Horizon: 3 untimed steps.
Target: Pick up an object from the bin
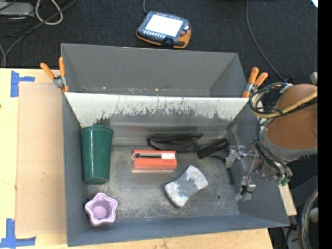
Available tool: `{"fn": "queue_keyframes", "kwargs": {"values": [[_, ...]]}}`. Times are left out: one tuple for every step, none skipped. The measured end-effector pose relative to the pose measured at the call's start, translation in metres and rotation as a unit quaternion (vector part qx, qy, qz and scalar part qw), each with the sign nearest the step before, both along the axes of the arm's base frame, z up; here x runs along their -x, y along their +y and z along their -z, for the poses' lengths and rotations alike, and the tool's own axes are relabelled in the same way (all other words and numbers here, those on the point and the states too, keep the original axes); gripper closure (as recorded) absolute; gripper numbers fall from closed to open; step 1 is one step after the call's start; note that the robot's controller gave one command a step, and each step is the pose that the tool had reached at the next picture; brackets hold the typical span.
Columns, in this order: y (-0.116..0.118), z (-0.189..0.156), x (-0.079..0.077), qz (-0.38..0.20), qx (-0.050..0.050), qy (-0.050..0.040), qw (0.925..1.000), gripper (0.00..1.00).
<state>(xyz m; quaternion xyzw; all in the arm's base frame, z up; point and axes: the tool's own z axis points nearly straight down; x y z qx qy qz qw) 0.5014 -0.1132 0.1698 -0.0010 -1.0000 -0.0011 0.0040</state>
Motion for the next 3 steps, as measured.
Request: {"fn": "queue_keyframes", "kwargs": {"values": [[0.000,-0.003,-0.002,-0.002,0.001,-0.0033,1.0000,0.00],[0.062,0.097,-0.029,-0.124,0.000,-0.0037,0.9922,0.00],[0.073,0.055,-0.030,-0.192,0.001,-0.0066,0.9813,0.00]]}}
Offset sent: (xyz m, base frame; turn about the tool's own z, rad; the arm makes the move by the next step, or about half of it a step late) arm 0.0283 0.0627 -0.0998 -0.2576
